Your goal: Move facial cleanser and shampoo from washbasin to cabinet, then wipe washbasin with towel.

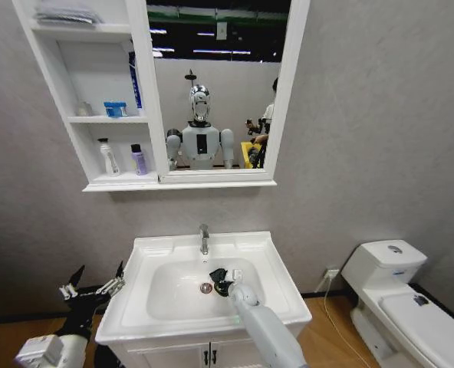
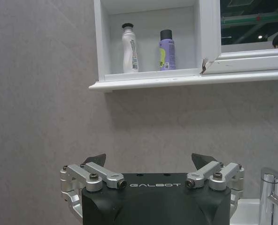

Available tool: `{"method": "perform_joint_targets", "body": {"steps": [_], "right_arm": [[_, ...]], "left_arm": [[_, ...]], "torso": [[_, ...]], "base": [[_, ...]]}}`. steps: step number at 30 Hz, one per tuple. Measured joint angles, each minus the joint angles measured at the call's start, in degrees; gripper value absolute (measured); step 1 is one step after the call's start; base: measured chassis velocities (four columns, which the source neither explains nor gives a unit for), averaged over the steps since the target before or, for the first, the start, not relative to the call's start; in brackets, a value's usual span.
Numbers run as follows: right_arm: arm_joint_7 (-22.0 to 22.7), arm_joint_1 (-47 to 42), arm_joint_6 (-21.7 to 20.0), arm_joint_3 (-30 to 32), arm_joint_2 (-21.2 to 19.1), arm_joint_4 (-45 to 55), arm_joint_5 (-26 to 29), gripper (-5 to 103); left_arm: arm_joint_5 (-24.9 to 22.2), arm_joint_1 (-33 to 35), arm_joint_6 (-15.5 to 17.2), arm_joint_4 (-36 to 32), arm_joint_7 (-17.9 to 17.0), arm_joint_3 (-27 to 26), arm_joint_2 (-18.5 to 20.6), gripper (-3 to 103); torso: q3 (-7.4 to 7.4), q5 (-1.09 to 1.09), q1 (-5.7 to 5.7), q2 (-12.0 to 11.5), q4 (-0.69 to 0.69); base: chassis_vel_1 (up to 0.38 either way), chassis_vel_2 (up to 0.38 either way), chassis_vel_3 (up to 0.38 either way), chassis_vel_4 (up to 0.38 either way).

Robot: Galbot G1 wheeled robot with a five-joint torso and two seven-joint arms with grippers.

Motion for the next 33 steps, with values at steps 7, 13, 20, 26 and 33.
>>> {"method": "perform_joint_targets", "body": {"steps": [7, 13, 20, 26, 33], "right_arm": [[-0.2, 0.5, 0.7, -1.4, 4.7, -2.5, -1.7, 4], [0.7, -0.2, 0.7, -1.7, 4.6, -1.9, -2.0, 4], [2.6, -2.9, -0.2, -1.1, -2.4, 5.0, 0.4, 4], [4.4, -4.1, -1.0, 0.0, -6.5, 9.7, 2.4, 4], [6.7, -4.6, -1.6, 0.7, -9.8, 15.5, 0.0, 4]], "left_arm": [[0.0, 0.0, 0.0, 0.0, 0.0, 0.0, 0.0, 100], [0.0, 0.0, 0.0, 0.0, 0.0, 0.0, 0.0, 100], [0.0, 0.0, 0.0, 0.0, 0.0, 0.0, 0.0, 100], [0.0, 0.0, 0.0, 0.0, 0.0, 0.0, 0.0, 100], [0.0, 0.0, 0.0, 0.0, 0.0, 0.0, 0.0, 100]], "torso": [[0.01, 0.02, 0.01, 0.0, 0.03], [0.01, 0.04, 0.01, 0.0, 0.05], [0.01, 0.02, 0.01, 0.0, 0.02], [0.01, 0.02, 0.01, 0.0, 0.02], [0.01, 0.02, 0.01, 0.0, 0.02]], "base": [[0.0, 0.0, 0.0, 0.0], [0.0, 0.0, 0.0, 0.0], [0.0, 0.0, 0.0, 0.0], [0.0, 0.0, 0.0, 0.0], [0.0, 0.0, 0.0, 0.0]]}}
